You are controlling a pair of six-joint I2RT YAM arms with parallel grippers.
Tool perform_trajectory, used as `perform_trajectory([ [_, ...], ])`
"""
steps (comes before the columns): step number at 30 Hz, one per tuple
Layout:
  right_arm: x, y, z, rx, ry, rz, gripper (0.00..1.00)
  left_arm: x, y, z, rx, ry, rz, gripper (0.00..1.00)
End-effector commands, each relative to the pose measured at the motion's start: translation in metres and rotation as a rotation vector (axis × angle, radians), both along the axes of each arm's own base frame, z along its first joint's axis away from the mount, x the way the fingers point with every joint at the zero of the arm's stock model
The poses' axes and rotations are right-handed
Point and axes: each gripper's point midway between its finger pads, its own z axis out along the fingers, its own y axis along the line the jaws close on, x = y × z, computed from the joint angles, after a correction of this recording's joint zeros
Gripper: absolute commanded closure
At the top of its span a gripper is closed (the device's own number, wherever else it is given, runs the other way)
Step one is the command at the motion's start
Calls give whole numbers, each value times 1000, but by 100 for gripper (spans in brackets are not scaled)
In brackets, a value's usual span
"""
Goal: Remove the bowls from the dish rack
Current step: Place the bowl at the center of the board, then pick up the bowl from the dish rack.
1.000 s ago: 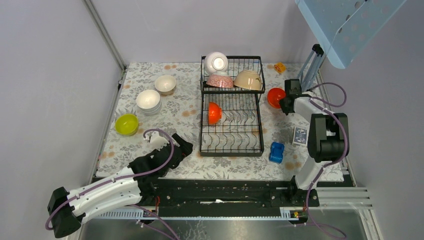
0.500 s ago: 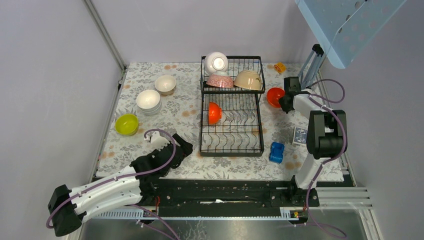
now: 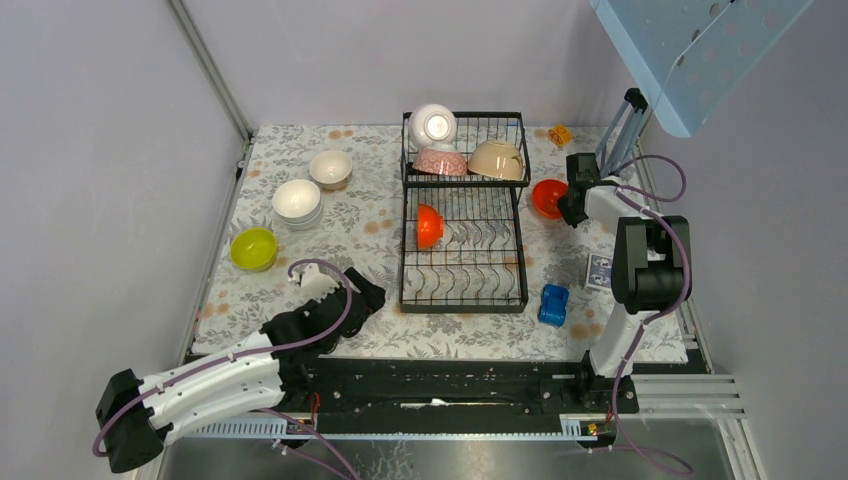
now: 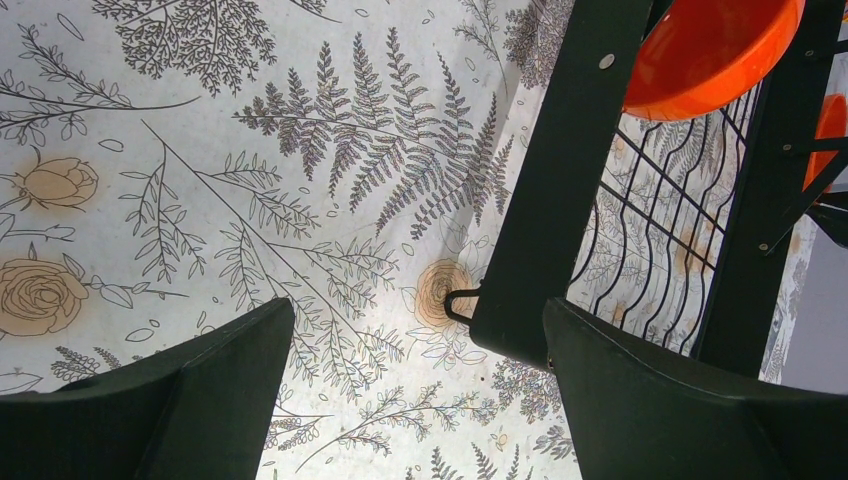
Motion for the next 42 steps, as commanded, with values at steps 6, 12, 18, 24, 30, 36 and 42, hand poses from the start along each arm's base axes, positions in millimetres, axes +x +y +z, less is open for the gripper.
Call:
perform_trajectory([
  [6,5,1,17,-25,-30,30,67,0,-2,1,-40,-3,10,1],
  [12,2,6,34,-12,-64,70,40,-4,-5,5,-38,-8,-36,1],
  [18,-10,16,63,8,-126,139,18,-3,-9,25,15,-61,-136,1],
  [24,-41,28,90,22,-174,213,8,-2,-6,43,17,-116,-154,1],
  [30,-96,61,109,-17,-225,399,8,-1,-8,54,-16,-159,-166,1],
  [36,-166,112,111,76,-330,745,14,1,-4,64,5,-192,-168,1],
  [42,-218,167,125,201,-517,1075,16,7,-8,70,2,-246,-183,1],
])
